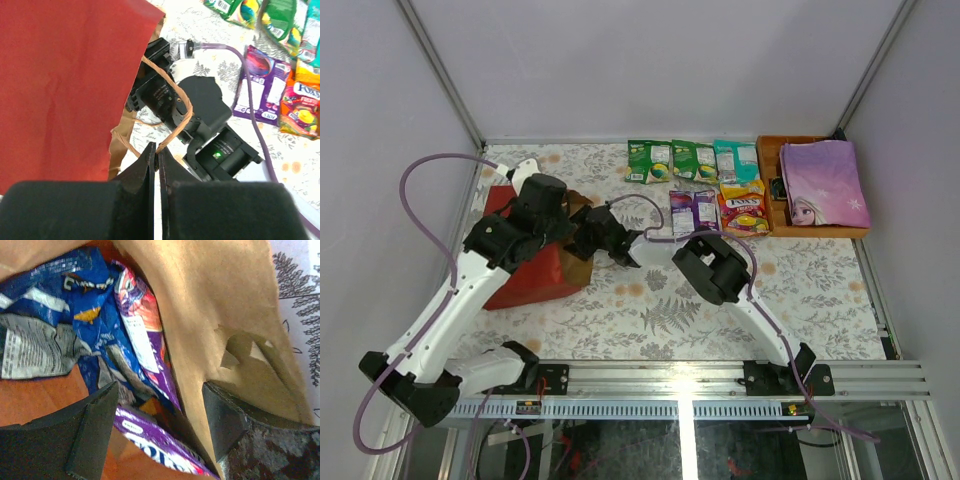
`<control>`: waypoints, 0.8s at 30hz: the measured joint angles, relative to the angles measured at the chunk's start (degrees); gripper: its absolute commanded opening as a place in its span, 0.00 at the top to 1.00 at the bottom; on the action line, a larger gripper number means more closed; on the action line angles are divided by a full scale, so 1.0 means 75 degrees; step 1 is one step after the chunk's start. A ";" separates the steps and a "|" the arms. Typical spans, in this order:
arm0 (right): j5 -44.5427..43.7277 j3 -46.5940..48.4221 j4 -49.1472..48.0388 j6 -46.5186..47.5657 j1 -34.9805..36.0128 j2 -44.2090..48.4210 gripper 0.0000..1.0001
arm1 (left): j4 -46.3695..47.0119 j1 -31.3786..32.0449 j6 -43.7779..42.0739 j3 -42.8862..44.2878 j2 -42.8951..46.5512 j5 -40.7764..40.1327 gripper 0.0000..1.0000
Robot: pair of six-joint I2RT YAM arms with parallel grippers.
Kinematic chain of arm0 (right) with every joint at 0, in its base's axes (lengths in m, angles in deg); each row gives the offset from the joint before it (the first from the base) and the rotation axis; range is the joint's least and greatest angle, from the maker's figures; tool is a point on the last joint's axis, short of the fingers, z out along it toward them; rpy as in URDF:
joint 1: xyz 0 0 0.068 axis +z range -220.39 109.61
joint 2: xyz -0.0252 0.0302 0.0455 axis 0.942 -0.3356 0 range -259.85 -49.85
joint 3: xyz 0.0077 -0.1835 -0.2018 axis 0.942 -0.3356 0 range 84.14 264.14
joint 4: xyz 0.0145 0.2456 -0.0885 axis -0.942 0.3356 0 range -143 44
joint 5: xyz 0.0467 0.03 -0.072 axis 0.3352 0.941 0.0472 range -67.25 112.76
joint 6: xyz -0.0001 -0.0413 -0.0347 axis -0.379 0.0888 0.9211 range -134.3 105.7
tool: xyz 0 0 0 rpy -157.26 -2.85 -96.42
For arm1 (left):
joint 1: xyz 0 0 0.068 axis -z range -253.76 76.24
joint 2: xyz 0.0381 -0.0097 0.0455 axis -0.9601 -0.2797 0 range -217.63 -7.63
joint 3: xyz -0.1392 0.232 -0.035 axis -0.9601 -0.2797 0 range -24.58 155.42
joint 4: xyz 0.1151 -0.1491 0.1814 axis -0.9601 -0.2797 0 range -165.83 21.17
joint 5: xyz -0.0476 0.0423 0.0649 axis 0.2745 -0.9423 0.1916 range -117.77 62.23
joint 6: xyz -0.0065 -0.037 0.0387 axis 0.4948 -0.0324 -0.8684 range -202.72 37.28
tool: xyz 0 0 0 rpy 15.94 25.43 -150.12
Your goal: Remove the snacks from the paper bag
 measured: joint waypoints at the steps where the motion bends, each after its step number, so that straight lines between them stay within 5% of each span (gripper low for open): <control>1: -0.0044 0.0082 0.0125 0.0029 -0.0003 0.0000 0.26 | -0.0029 0.0070 0.0050 0.0090 -0.0015 -0.0023 1.00; 20: 0.0883 0.2326 0.2052 0.0889 0.0012 -0.0807 0.40 | -0.0571 0.0149 0.0090 -0.0041 0.0592 -0.0006 1.00; 24: 0.0901 0.2882 0.2311 0.0918 0.0119 -0.1268 0.62 | -0.0597 0.0149 0.0090 -0.0047 0.0606 -0.0012 1.00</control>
